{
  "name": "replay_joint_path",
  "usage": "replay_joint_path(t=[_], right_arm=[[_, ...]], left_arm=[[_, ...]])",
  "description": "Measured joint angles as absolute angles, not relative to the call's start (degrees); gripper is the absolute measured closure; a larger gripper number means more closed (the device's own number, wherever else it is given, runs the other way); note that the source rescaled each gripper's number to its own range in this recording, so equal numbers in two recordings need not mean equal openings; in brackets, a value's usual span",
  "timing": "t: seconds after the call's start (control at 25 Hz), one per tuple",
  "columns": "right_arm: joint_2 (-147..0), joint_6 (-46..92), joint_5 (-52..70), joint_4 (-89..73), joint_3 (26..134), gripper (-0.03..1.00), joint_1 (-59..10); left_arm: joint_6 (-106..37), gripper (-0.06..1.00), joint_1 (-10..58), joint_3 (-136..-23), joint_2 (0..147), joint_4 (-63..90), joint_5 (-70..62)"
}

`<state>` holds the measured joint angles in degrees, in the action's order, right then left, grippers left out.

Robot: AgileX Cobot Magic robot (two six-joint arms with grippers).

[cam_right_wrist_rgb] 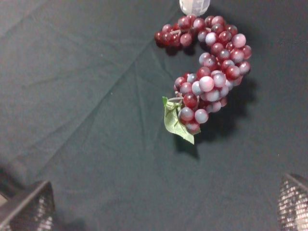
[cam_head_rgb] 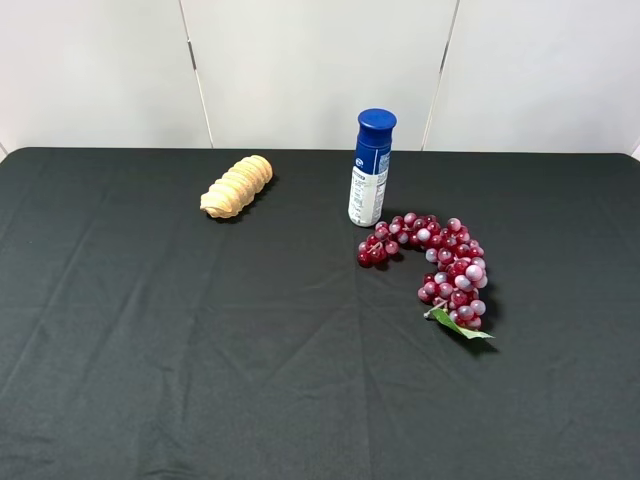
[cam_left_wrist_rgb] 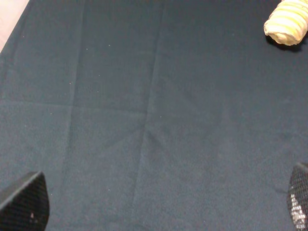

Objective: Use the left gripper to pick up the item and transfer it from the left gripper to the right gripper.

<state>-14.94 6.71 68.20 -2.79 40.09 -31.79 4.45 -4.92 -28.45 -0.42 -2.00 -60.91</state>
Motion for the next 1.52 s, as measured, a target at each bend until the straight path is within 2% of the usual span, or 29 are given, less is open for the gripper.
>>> replay_joint_path(t=[0.24, 0.36, 0.76, 1.04, 1.52], right_arm=[[-10.1, 6.3, 68.2, -2.4, 35.3, -0.03, -31.4], [-7.1, 6.3, 67.7, -2.4, 32.2, -0.03, -28.0], [0.3, 5.3, 63.3, -2.5, 30.5, -0.03, -7.4], [0.3, 2.4, 60.4, -2.4, 29.2, -0.03, 3.6], [0.3, 1.6, 59.1, -1.7, 28.5, -0.03, 5.7]], left_arm=[[4.4, -0.04, -4.9, -28.4, -0.4, -2.0, -60.9], [4.4, -0.04, -4.9, -28.4, -0.4, -2.0, -60.9], [4.4, -0.04, -4.9, -28.4, -0.4, -2.0, -60.9], [4.4, -0.04, -4.9, -28.4, -0.4, -2.0, -60.9], [4.4, -0.04, -4.9, -28.4, -0.4, -2.0, -60.9]])
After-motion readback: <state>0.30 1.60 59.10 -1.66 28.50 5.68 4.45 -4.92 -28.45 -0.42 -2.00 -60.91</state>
